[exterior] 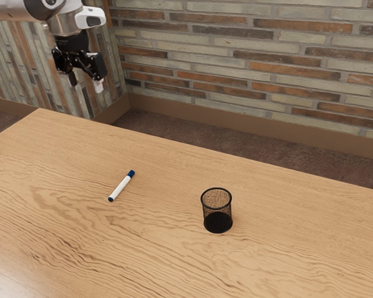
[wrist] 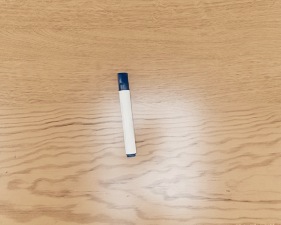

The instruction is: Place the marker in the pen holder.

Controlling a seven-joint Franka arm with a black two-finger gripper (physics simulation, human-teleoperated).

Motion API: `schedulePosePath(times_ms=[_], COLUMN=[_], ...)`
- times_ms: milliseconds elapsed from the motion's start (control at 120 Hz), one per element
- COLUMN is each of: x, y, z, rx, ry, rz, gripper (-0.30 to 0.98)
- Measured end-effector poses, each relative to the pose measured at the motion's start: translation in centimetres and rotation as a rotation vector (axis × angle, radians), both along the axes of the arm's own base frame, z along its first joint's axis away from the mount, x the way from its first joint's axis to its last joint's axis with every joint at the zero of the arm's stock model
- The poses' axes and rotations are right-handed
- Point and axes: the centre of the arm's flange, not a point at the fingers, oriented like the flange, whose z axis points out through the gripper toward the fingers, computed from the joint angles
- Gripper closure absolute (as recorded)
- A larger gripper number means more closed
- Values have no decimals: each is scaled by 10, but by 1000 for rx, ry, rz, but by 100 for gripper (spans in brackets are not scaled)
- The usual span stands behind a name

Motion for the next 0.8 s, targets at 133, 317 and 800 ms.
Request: schedulePosePath(times_ms=[133, 317, 800], x=[0, 25, 133], y=[-1, -4, 13], z=[-1, -29, -308], rx=[-2, 15, 85], ry=[3, 14, 159], rz=[-8, -21, -33], gripper=[2, 2, 2])
